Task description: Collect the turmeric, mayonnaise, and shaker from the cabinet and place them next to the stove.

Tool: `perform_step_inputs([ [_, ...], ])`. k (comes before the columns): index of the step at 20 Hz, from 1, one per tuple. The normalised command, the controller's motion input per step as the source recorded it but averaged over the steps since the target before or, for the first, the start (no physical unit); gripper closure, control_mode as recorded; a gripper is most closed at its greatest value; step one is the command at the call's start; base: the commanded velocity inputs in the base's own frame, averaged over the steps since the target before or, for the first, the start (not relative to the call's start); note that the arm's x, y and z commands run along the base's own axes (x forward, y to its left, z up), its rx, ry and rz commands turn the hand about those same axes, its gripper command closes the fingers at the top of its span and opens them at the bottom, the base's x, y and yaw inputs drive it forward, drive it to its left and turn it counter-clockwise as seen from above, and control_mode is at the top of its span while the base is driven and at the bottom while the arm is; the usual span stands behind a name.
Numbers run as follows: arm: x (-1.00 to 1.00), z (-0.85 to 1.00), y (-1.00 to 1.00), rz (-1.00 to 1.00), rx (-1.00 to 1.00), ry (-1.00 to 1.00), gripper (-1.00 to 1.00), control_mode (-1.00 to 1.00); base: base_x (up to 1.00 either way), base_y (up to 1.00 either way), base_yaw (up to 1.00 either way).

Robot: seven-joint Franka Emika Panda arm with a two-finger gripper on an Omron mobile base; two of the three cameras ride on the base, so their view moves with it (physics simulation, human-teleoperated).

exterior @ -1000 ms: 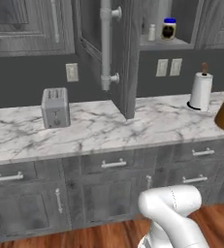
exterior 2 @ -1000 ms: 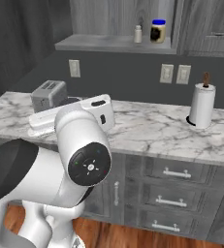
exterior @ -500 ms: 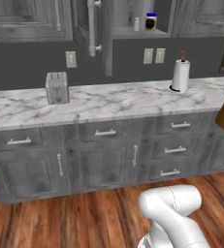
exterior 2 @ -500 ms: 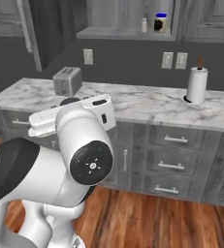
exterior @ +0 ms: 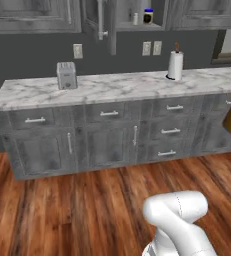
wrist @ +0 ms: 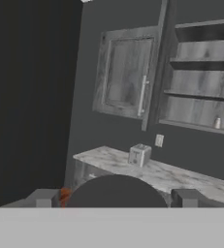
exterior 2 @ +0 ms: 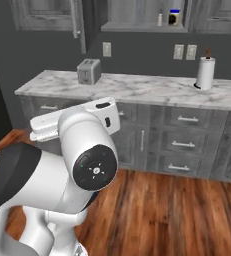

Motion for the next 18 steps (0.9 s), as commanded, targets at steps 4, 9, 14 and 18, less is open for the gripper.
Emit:
perform_step_inputs([
  [4, 0.0, 0.0, 0.0, 0.0, 0.0, 0.0, 1.0, 1.0, -1.0, 0.4, -0.1],
  [9, 0.0, 0.0, 0.0, 0.0, 0.0, 0.0, 1.0, 1.0, -1.0, 0.19, -0.12],
  [14, 0.0, 0.0, 0.0, 0.0, 0.0, 0.0, 1.0, 1.0, -1.0, 0.0, -0.09],
  [18, 0.0, 0.0, 0.0, 0.0, 0.0, 0.0, 1.0, 1.0, -1.0, -0.08, -0.04],
])
